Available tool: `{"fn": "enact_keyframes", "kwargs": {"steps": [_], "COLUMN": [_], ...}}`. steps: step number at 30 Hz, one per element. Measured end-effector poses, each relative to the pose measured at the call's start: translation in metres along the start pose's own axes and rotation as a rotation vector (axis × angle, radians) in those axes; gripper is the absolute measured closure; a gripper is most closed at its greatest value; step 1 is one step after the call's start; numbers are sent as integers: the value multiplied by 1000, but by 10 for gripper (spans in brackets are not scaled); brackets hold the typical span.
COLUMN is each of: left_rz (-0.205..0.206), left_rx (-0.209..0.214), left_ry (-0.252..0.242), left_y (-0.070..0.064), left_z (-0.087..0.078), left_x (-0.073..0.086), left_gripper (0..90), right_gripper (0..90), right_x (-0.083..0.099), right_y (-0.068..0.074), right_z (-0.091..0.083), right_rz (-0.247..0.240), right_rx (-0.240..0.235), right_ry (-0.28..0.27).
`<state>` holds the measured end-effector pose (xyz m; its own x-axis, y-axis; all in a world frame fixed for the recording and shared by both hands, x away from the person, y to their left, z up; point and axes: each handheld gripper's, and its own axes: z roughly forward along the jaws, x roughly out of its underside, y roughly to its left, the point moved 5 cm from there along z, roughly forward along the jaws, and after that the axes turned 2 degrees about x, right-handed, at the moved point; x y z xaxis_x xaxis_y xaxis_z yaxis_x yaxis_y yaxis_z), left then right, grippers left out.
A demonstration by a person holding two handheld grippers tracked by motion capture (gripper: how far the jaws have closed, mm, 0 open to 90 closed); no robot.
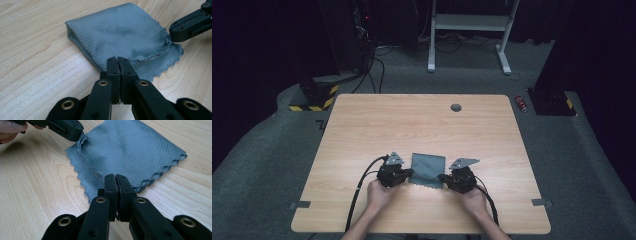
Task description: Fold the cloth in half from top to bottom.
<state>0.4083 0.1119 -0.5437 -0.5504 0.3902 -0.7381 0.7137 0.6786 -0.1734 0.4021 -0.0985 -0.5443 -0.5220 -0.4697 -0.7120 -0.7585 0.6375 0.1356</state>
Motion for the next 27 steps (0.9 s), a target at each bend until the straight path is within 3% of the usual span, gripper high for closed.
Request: {"fn": "enact_keyframes", "kwargs": {"steps": [9, 15, 18, 27], "left_rz": [-12, -47, -49, -20], "left_rx": [5, -6, -11, -23], "left_ry": [-7, -64, -68, 4], "left_y": [1, 1, 1, -4], "left_z": [-4, -14, -15, 3], "left_x": [5, -2, -4, -3], "left_gripper": [832, 696, 658, 628], "right_gripper": [831, 798, 799, 802], "right_x": [1, -5, -8, -11], "right_y": [2, 2, 2, -6], "right_z": [-3, -12, -13, 4], "right_rz": [9, 28, 28, 41], "right_rx": [-17, -34, -23, 46], "right_ry": [-5, -50, -59, -20]}}
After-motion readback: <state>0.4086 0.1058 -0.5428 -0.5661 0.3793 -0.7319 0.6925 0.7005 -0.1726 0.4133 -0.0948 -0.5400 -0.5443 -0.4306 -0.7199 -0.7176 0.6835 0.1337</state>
